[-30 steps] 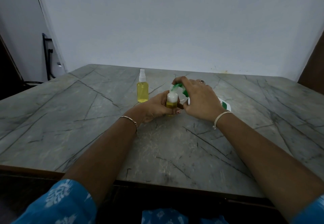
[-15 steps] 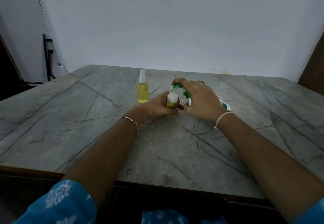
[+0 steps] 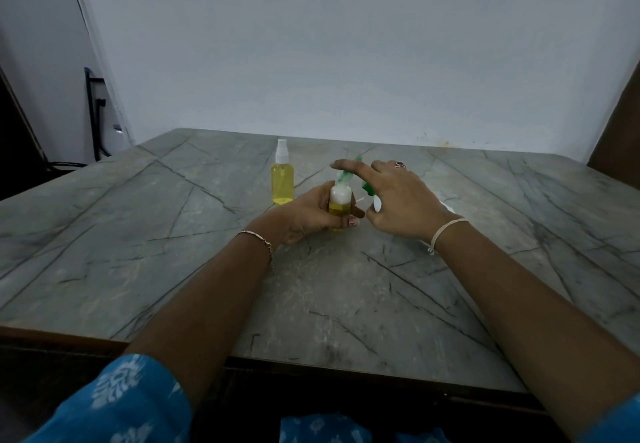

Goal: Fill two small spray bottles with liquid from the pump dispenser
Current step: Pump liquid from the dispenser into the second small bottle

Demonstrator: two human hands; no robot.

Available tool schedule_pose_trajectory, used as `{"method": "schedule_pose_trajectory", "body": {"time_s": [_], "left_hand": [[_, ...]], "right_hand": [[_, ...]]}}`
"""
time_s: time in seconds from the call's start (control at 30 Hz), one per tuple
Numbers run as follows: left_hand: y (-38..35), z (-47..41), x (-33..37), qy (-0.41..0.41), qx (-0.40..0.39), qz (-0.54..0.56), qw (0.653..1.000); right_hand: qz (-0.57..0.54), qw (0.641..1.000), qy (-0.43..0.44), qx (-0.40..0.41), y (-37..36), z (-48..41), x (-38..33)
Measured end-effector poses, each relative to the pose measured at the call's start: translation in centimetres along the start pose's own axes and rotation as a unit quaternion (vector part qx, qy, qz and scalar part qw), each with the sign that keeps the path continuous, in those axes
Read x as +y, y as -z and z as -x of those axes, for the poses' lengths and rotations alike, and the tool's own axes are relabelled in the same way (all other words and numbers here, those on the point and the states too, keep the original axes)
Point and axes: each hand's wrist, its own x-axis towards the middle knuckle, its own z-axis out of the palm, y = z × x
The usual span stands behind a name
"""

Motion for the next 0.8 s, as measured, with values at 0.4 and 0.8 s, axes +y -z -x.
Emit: {"method": "schedule_pose_trajectory", "body": {"time_s": [0.4, 0.8], "left_hand": [[0.0, -0.2, -0.3, -0.004, 0.009, -0.004, 1.000], [0.0, -0.2, -0.2, 0.005, 0.009, 0.002, 1.000]], "right_hand": [[0.019, 0.999, -0.025, 0.035, -0.4, -0.4, -1.0], [0.045, 0.998, -0.042, 0.021, -0.3, -0.2, -1.1]]}}
